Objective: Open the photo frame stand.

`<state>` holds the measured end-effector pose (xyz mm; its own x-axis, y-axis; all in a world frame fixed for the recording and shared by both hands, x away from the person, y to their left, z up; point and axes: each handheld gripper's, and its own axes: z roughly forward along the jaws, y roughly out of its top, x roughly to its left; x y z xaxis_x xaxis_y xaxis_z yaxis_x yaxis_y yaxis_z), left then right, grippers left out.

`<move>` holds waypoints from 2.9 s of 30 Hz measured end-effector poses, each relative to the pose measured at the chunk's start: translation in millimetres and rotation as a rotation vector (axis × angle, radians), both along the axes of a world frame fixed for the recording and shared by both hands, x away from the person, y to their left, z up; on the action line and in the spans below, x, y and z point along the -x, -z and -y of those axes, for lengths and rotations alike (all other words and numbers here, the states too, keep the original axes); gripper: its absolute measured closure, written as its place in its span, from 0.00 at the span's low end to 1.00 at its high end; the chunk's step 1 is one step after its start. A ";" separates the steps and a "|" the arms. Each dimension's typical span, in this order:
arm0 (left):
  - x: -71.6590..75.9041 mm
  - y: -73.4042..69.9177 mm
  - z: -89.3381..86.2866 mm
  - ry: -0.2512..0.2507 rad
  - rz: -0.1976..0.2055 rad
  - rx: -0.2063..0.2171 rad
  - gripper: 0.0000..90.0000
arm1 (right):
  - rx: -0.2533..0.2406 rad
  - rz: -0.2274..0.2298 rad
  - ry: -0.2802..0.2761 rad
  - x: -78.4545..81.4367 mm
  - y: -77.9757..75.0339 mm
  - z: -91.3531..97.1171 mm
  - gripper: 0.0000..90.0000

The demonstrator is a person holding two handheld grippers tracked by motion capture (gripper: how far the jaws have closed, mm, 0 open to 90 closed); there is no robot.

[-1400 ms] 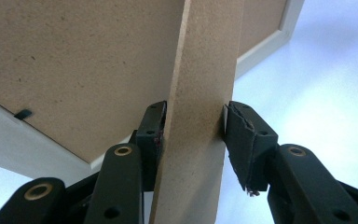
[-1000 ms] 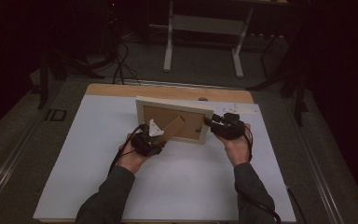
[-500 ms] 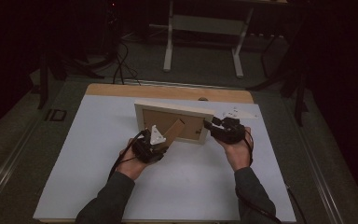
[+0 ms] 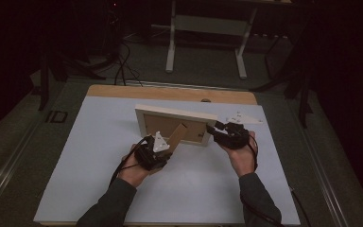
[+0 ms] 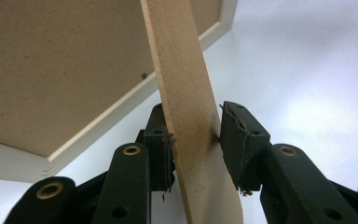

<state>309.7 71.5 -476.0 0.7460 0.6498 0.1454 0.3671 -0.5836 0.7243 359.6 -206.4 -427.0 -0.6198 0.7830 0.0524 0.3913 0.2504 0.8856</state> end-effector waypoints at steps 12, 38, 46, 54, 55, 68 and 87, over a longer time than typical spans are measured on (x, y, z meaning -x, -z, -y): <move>7.8 7.4 2.3 0.016 -0.005 -0.003 0.73 | 0.013 0.027 -0.015 16.8 4.0 -0.4 0.67; 16.8 14.9 -2.7 0.011 -0.023 -0.001 0.65 | 0.020 0.065 -0.036 35.7 13.6 0.7 0.63; 15.7 12.1 -8.5 0.001 -0.034 0.041 0.61 | 0.015 0.043 -0.036 33.3 15.5 2.9 0.59; 16.0 7.1 -13.2 -0.008 -0.032 0.071 0.59 | 0.022 0.024 -0.045 33.2 18.0 5.4 0.59; 15.8 6.2 -14.1 -0.007 -0.033 0.078 0.59 | 0.022 0.023 -0.046 33.1 18.9 5.7 0.59; 14.5 -10.4 -31.1 -0.031 -0.008 0.133 0.58 | 0.055 -0.010 -0.062 32.0 29.6 7.6 0.58; 9.5 -23.3 -51.8 -0.096 0.013 0.218 0.61 | 0.089 -0.077 -0.049 26.0 49.4 19.6 0.61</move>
